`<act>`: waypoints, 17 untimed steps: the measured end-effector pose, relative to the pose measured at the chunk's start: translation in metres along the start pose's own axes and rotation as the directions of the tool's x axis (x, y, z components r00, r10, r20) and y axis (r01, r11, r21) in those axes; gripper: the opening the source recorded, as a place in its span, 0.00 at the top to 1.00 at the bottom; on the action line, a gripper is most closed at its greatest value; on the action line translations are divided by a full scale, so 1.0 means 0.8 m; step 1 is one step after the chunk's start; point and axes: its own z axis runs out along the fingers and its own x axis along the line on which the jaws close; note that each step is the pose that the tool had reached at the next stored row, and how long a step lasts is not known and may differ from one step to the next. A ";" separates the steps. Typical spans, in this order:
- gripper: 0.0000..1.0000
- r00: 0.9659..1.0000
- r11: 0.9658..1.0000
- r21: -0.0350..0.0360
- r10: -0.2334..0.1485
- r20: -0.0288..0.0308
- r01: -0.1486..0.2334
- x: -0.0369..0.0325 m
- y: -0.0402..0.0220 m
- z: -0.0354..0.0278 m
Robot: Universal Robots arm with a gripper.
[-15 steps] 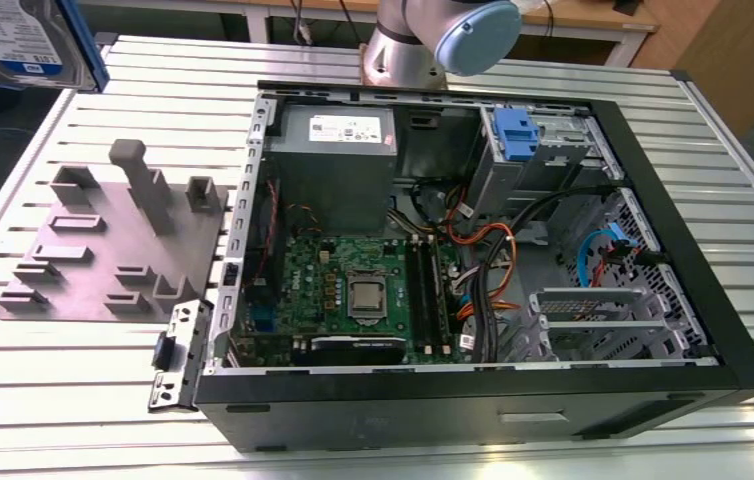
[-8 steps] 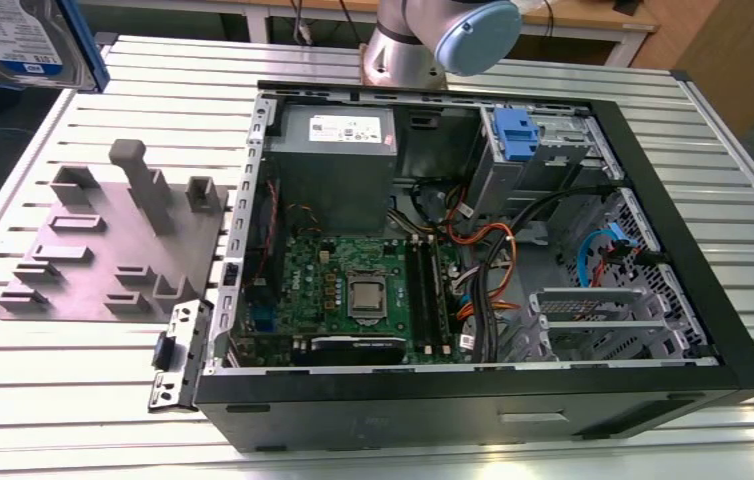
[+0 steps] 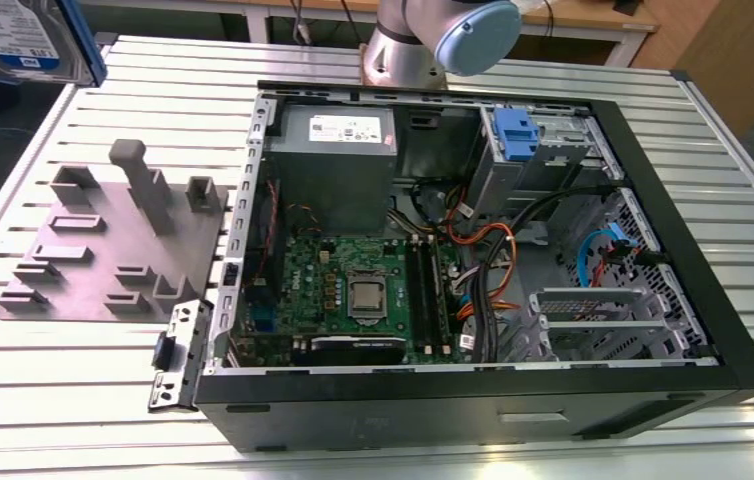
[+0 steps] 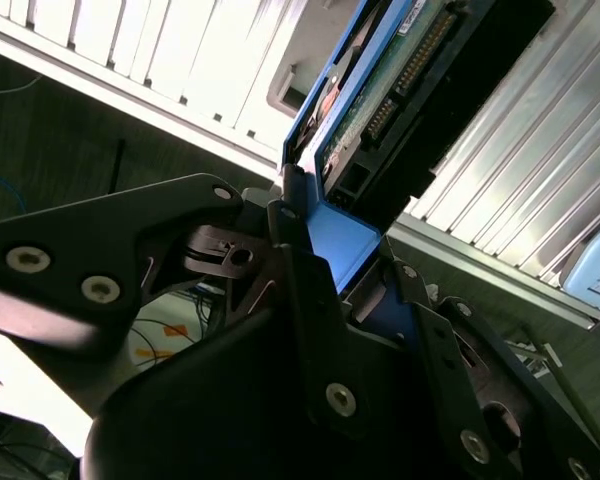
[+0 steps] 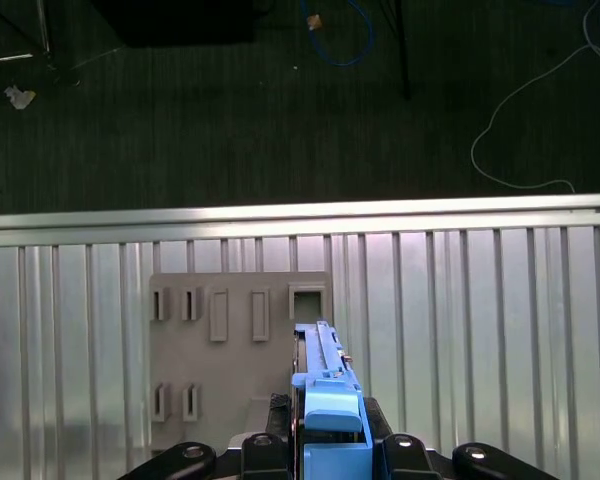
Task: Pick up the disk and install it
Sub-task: 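Pick up the disk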
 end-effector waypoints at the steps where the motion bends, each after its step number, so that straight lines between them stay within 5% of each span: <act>1: 0.64 1.000 1.000 0.000 0.000 0.000 0.000 0.0000 0.0000 -0.0015; 13: 0.64 1.000 1.000 0.000 0.000 0.000 0.000 -0.0003 0.0002 -0.0253; 17: 0.64 1.000 1.000 0.000 0.000 0.000 0.000 0.0008 0.0002 -0.0268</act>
